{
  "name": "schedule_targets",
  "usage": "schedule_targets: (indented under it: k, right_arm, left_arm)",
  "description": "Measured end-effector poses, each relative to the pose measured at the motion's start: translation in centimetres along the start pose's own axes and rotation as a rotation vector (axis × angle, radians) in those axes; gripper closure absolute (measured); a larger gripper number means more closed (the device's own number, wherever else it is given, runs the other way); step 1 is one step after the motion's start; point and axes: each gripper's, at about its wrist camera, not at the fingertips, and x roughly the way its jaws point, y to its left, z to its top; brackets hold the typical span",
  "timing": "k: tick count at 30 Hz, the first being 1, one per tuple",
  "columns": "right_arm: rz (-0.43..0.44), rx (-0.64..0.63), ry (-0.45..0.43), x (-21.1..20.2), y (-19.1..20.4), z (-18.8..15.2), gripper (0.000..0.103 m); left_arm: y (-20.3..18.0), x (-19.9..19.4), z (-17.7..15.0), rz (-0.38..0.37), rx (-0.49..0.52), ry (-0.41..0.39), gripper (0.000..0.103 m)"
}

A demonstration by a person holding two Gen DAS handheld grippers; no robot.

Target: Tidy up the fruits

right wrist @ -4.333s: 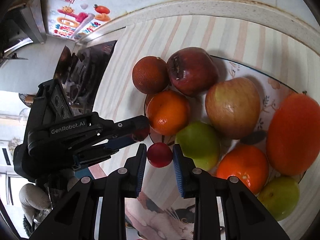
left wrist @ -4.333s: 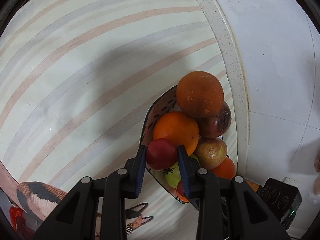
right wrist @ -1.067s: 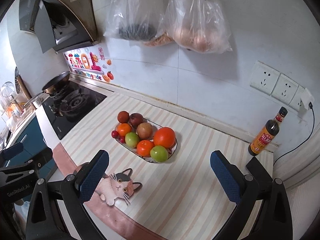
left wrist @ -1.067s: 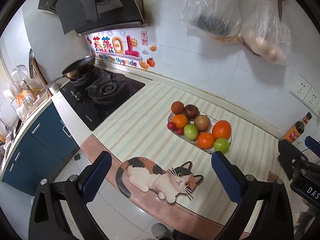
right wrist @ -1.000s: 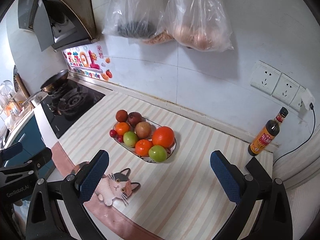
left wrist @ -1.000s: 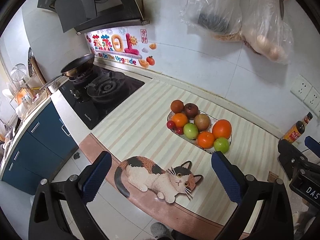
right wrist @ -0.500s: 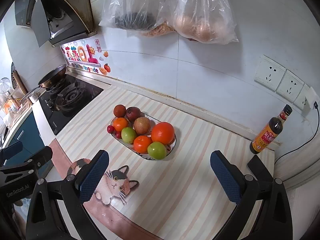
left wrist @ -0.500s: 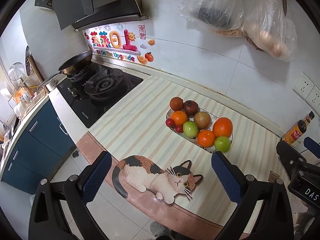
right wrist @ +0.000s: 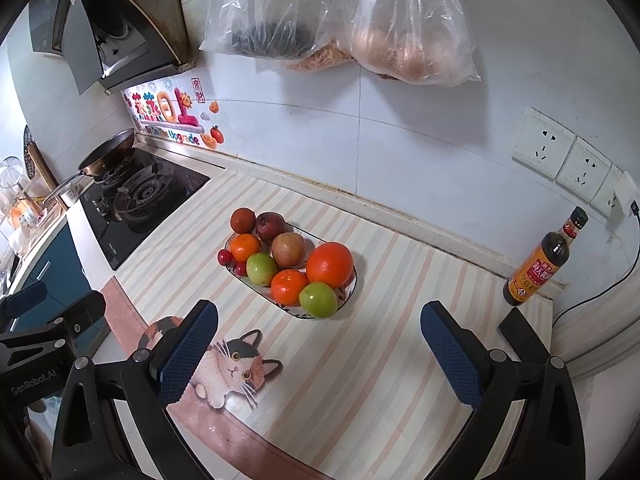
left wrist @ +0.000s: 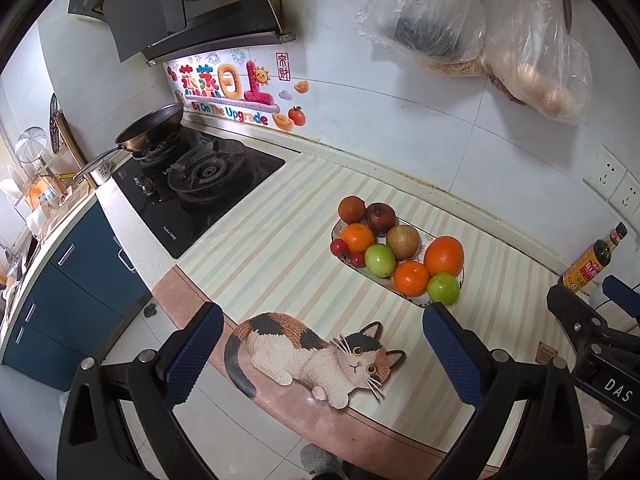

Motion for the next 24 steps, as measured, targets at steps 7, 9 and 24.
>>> schedule_targets:
  k: [7,9,24]
  right_arm:
    - [0.0,0.015,0.0,-0.24,-0.11,-0.23,0.0]
    - [0.0,0.017,0.0,-0.25,-0.17,-0.24,0.0]
    - [-0.006,0.021,-0.002,-0.51,-0.2,-0.51,0.0]
  left_arm:
    - [0.01,0.0,0.0,0.0,0.004,0.0,0.001]
    - [0.0,-0.01,-0.02,0.0,0.003,0.001,0.001]
    - [-0.17,-0.31,0.05,-0.005,-0.003,0.002,0.001]
